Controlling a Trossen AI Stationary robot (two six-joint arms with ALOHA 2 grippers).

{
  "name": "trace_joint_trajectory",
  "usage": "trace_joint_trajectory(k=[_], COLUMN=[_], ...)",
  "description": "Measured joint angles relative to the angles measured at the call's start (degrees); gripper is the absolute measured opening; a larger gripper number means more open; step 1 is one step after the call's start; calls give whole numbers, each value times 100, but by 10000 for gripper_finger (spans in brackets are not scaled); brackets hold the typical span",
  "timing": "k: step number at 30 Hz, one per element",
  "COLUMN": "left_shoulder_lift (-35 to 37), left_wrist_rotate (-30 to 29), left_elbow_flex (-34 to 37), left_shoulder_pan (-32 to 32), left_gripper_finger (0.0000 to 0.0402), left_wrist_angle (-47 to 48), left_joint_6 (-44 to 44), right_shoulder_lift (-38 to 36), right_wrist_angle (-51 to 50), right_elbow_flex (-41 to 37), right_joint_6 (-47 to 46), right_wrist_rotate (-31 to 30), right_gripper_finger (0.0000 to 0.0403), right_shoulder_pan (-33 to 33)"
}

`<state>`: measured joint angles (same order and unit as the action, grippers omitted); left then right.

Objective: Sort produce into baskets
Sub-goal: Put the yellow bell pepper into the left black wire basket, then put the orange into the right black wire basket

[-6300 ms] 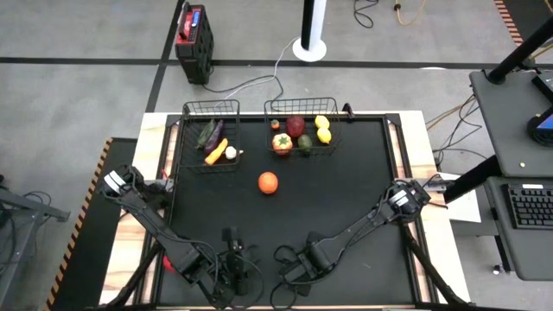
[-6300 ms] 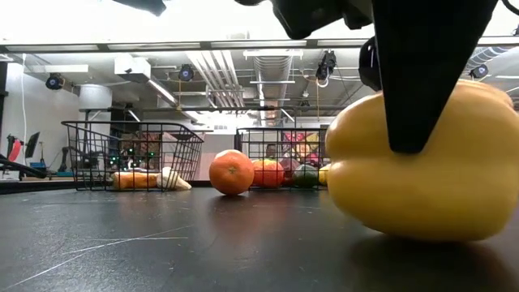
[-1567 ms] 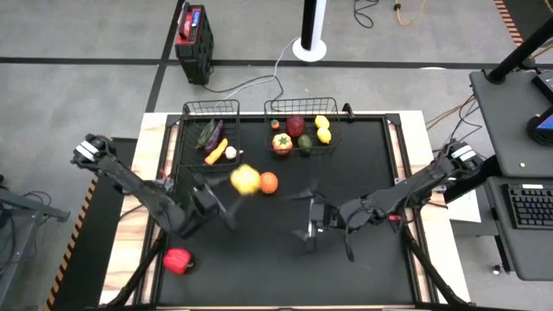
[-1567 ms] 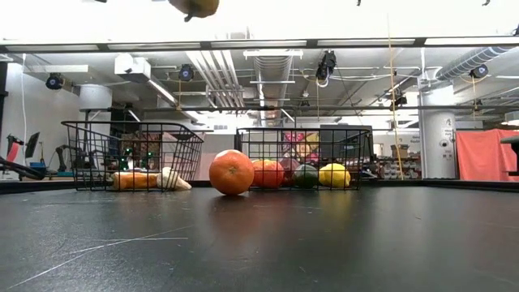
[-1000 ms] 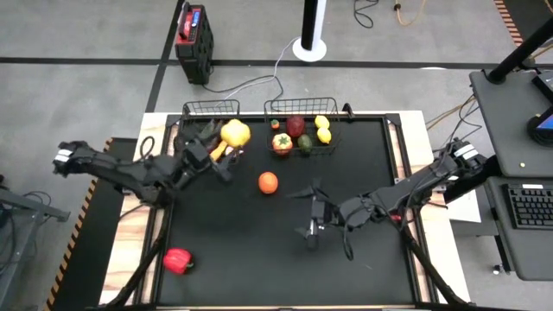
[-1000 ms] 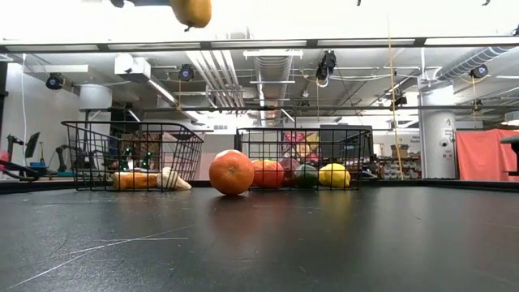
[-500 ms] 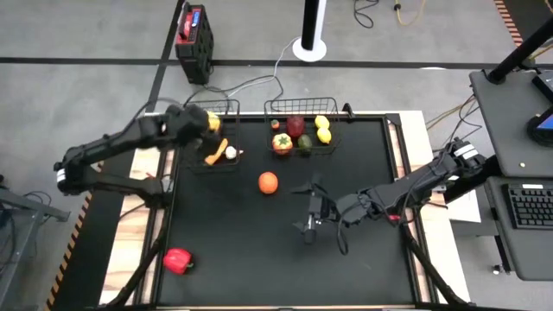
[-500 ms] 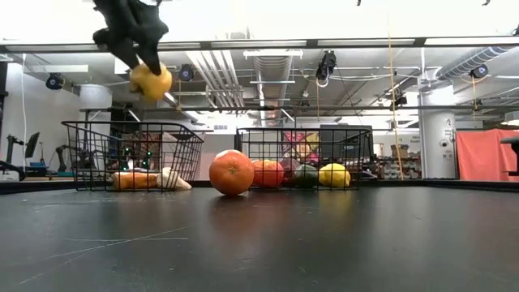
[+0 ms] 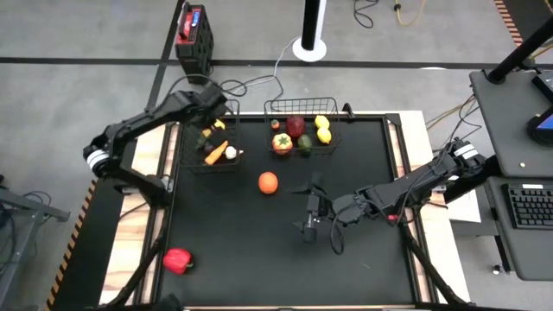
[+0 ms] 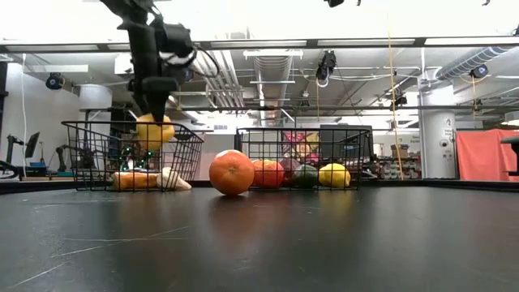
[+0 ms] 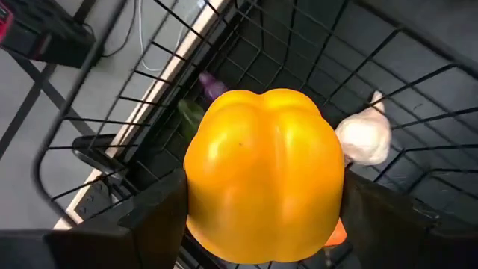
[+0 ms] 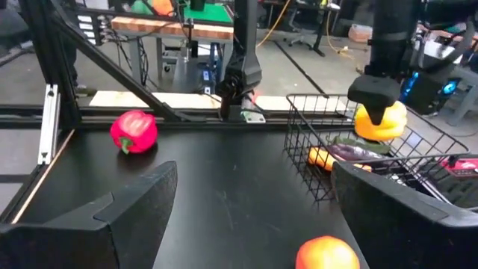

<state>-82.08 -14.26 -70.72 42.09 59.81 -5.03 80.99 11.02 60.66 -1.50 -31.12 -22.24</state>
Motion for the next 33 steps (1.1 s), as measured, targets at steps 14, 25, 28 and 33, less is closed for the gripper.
trace_joint_trajectory(k=[14, 25, 28, 33], left_shoulder_lift=[-512, -521, -521, -471], left_wrist_rotate=[-31, -332, -332, -329], left_elbow_flex=[4, 13, 13, 15], left_shoulder_pan=[13, 10, 13, -19], left_gripper_finger=[289, 340, 342, 342], left_wrist_angle=[-270, -345, -345, -313], left_joint_6=[-350, -267, -265, -204], right_shoulder_lift=[0, 0, 0, 0], right_wrist_angle=[-59, -62, -69, -201], right_elbow_flex=[-2, -2, -2, -2], right_joint_6=[-10, -9, -41, -147], right_wrist_rotate=[0, 3, 5, 5], right_gripper_finger=[345, 345, 345, 345], right_shoulder_pan=[0, 0, 0, 0])
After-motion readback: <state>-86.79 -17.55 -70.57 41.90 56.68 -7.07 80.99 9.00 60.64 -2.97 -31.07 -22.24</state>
